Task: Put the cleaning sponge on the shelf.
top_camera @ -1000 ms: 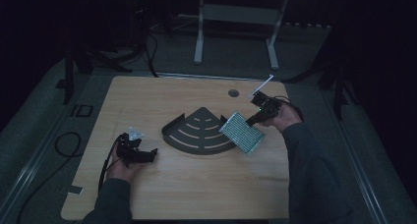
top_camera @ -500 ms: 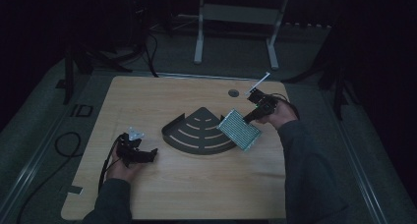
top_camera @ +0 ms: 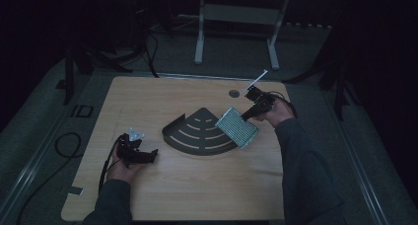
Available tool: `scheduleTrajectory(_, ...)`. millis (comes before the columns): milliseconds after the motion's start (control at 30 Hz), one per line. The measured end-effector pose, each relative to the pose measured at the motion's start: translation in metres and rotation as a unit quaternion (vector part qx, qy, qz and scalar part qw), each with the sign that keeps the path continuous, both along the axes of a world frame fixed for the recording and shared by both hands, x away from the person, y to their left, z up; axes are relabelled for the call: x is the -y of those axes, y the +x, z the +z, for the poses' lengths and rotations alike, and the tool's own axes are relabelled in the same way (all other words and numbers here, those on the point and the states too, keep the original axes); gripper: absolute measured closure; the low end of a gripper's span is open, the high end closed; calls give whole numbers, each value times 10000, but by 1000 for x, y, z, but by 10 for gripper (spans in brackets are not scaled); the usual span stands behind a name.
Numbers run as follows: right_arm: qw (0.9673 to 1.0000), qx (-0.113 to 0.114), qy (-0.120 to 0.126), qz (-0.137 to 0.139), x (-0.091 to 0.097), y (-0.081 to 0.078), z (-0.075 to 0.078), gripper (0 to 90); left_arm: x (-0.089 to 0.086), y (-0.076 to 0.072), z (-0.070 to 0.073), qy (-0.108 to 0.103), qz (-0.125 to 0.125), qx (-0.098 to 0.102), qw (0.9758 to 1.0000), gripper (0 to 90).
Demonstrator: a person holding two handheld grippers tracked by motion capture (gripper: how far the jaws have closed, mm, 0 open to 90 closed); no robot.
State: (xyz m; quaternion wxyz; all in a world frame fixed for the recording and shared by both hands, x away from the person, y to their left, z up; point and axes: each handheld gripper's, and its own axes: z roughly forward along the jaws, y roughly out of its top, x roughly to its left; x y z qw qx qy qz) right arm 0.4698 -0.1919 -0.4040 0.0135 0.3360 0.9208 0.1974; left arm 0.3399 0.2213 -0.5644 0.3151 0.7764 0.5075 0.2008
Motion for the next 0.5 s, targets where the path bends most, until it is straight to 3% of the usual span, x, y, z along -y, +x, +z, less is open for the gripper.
scheduleTrajectory(500, 10000, 70, -48, 25, -11, 5, 4, 896, 0, 0, 0, -9, 9, 4, 10000, 36)
